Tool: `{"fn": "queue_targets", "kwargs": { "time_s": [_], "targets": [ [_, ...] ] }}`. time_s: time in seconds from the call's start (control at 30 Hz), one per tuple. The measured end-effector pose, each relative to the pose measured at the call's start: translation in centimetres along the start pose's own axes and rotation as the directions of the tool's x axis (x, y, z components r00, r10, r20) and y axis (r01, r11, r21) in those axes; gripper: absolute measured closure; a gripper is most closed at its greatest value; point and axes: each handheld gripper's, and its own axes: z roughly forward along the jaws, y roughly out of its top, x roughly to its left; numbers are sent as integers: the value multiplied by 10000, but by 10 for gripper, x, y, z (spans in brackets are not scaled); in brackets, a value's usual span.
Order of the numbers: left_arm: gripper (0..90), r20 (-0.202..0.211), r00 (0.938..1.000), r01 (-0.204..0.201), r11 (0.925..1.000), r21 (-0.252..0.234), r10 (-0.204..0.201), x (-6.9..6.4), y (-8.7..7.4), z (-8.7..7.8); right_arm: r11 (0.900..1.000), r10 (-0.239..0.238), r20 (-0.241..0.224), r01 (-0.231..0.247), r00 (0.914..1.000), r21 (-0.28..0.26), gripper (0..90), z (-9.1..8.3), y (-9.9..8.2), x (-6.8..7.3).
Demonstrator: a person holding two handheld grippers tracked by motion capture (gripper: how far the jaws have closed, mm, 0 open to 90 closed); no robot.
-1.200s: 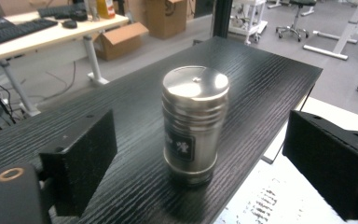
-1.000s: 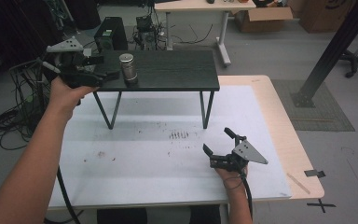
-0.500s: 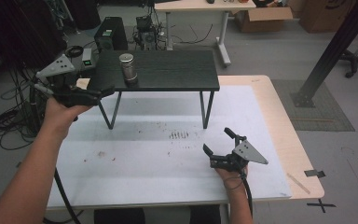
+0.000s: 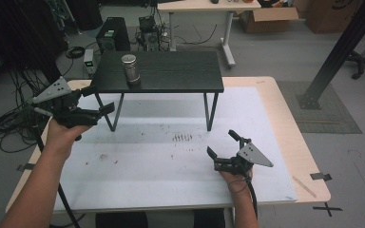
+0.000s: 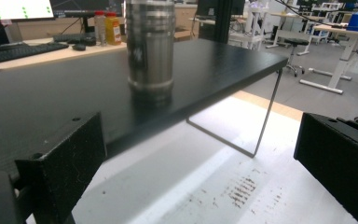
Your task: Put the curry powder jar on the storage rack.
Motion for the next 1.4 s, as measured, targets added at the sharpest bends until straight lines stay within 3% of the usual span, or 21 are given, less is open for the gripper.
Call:
{"fn": "queue_targets", "kwargs": {
  "time_s": [0.23, 0.3, 0.53, 0.77, 0.87, 1.0, 1.4],
  "targets": [
    [27, 107, 9996, 261, 9996, -140, -259, 2, -23, -2, 10000, -15, 3, 15, 10000, -6, 0, 0, 0, 0],
    [26, 171, 9986, 495, 9986, -200, -491, 2, -32, -1, 10000, -8, 9, 8, 10000, 1, 0, 0, 0, 0],
    [26, 177, 9986, 496, 9986, -195, -493, 0, -48, 0, 10000, -8, 9, 8, 10000, 10, 0, 0, 0, 0],
    [27, 232, 9977, 652, 9962, -578, -640, 0, -67, -2, 10000, -13, 9, 13, 10000, 7, 0, 1, 0, 0],
    [26, 218, 9978, 635, 9965, -549, -624, -1, -73, -1, 10000, -5, 10, 5, 10000, 6, 0, 0, 0, 0],
    [25, 374, 9952, 918, 9945, -495, -900, -4, -86, 2, 10000, -8, 7, 8, 10000, 11, 0, 1, 0, 0],
    [25, 405, 9952, 903, 9954, -320, -890, -10, -117, 5, 10000, -11, 6, 11, 10000, 3, 0, 0, 0, 0]
  ]
}}
